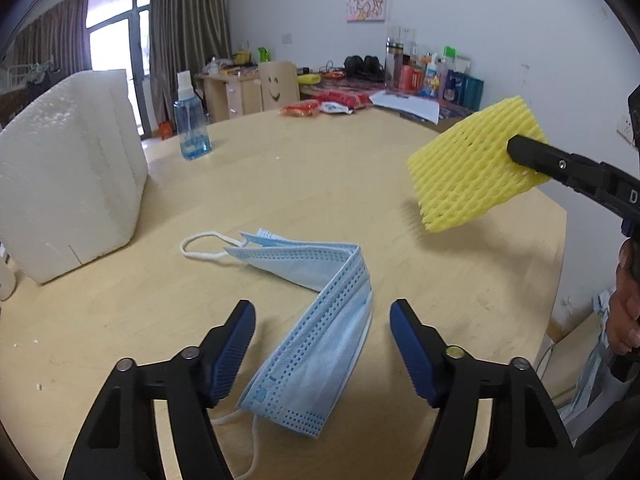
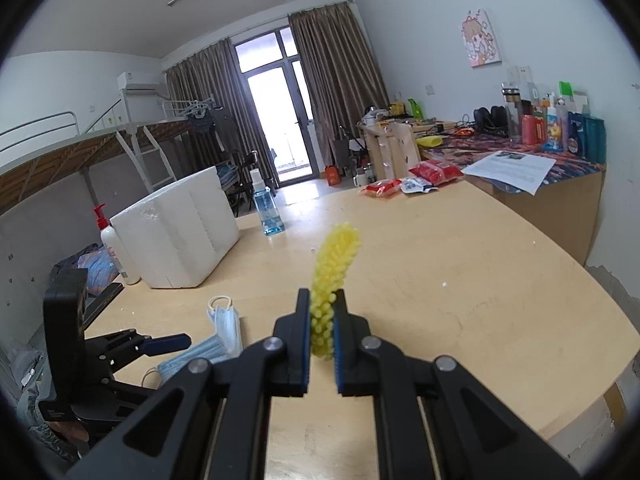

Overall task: Organize soft objects
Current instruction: 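Close the left tool on the blue mask while the right tool holds the sleeve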

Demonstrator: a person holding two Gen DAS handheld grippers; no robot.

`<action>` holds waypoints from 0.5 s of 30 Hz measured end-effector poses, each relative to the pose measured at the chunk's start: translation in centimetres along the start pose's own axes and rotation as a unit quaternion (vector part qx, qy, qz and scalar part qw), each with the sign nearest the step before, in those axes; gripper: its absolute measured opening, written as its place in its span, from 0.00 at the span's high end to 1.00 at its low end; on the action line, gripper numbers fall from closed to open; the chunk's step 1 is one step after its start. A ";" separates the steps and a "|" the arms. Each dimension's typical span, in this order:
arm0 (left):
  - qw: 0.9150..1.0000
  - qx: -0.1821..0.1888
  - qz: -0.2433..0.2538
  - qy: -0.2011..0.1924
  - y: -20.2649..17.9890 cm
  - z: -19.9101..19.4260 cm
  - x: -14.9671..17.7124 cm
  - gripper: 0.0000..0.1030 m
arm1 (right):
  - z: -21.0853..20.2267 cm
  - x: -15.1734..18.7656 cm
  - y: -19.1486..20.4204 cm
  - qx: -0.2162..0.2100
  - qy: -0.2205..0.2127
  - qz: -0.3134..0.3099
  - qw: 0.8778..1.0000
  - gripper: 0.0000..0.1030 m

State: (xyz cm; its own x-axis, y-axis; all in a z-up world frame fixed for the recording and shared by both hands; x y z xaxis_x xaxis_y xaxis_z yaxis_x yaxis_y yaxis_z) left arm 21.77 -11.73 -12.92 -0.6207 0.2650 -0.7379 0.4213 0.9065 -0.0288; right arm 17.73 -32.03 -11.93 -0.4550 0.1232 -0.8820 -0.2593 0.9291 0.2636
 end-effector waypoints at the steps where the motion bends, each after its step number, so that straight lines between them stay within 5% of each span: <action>1: 1.000 0.000 0.000 0.004 0.0 0.2 0.0 0.37 | 0.0 0.0 -0.1 0.000 0.000 0.001 1.000 0.89; 15: 1.000 0.008 0.008 0.018 -0.7 1.1 0.0 0.84 | 0.2 0.3 -0.8 -0.001 0.008 0.008 1.000 0.89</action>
State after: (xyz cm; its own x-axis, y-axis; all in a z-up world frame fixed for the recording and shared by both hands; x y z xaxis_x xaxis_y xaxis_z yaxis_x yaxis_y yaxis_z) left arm 22.25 -12.73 -13.65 -0.6375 0.2914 -0.7133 0.4422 0.8965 -0.0289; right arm 17.91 -32.63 -12.47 -0.4732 0.1322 -0.8710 -0.2540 0.9262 0.2786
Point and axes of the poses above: each gripper's, at about its wrist camera, not at the fingertips, and z roughly the way its jaws point, y to its left, x to its underside, the point moved 4 cm from there along z, roughly the way its jaws point, and after that the axes turned 1 degree about -y, right-handed, at the moved point
